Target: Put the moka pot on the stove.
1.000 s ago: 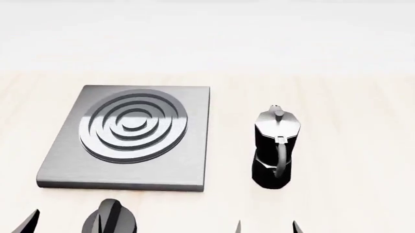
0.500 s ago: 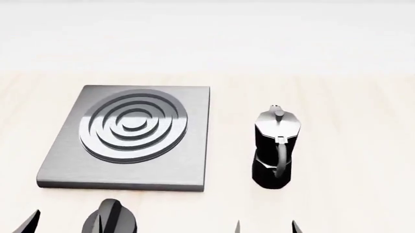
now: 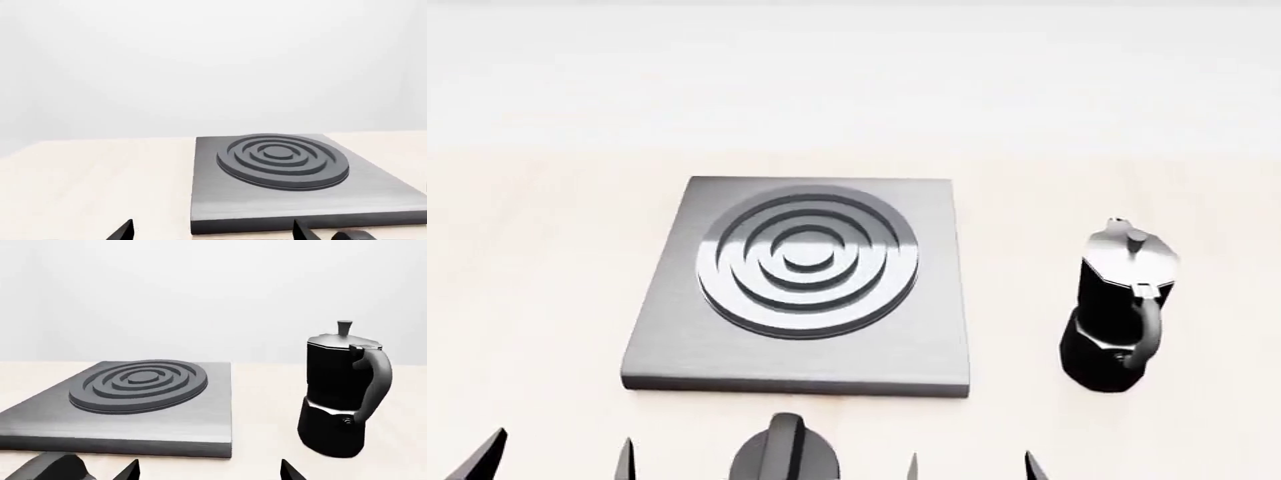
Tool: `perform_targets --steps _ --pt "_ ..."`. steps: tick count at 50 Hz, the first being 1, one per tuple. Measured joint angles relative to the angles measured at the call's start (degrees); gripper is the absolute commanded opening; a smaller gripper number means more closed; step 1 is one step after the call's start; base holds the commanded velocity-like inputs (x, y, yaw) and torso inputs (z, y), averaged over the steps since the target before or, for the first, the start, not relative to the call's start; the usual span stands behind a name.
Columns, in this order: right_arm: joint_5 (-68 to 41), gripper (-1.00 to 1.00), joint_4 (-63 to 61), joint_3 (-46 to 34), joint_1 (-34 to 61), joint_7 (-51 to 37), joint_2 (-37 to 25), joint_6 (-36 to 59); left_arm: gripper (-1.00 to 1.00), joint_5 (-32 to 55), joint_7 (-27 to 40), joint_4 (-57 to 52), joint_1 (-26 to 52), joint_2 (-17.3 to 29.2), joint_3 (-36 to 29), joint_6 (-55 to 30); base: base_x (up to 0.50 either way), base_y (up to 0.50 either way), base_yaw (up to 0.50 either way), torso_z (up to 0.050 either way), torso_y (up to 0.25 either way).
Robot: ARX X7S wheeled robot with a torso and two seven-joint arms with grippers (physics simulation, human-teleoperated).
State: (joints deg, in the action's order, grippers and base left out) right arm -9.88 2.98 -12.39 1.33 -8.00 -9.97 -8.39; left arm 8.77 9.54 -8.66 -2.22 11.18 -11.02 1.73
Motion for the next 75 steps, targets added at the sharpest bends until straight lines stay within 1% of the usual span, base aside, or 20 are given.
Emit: perform_targets --steps 8,38,50,66,70,75 --pt "-0.3 1.0 0.0 -0.2 0.0 -0.2 0.0 -0.1 1.0 0.1 0.3 0.1 0.0 0.3 -0.2 0.2 0.0 0.2 0.0 0.0 0.0" --pt "-2.3 1.0 0.4 -0.6 0.1 -1.0 -0.4 -1.0 1.0 0.7 1.5 0.2 0.0 1.2 -1.4 0.7 0.0 0.0 0.0 0.0 0.0" --pt "-2.2 1.0 0.5 -1.1 0.2 -1.3 -0.7 -1.4 1.0 1.1 1.6 0.5 -0.1 1.5 -1.8 1.5 0.0 0.25 0.0 0.0 0.0" --pt "-2.9 1.0 0.5 -1.4 0.3 -1.9 -0.9 -1.5 1.0 1.2 2.1 0.9 0.2 2.0 -2.4 1.5 0.0 0.02 0.0 0.0 0.0" --pt "-0.1 1.0 0.1 2.9 -0.2 1.8 2.3 0.0 1.0 -1.9 -2.1 0.7 -0.2 -1.6 1.3 0.7 0.0 0.0 0.0 0.0 0.0" --pt "1.8 1.0 0.0 6.0 -0.3 4.3 4.5 0.8 1.0 -4.1 -5.1 0.3 -0.6 -4.2 4.1 -0.1 0.0 0.0 0.0 0.0 0.0"
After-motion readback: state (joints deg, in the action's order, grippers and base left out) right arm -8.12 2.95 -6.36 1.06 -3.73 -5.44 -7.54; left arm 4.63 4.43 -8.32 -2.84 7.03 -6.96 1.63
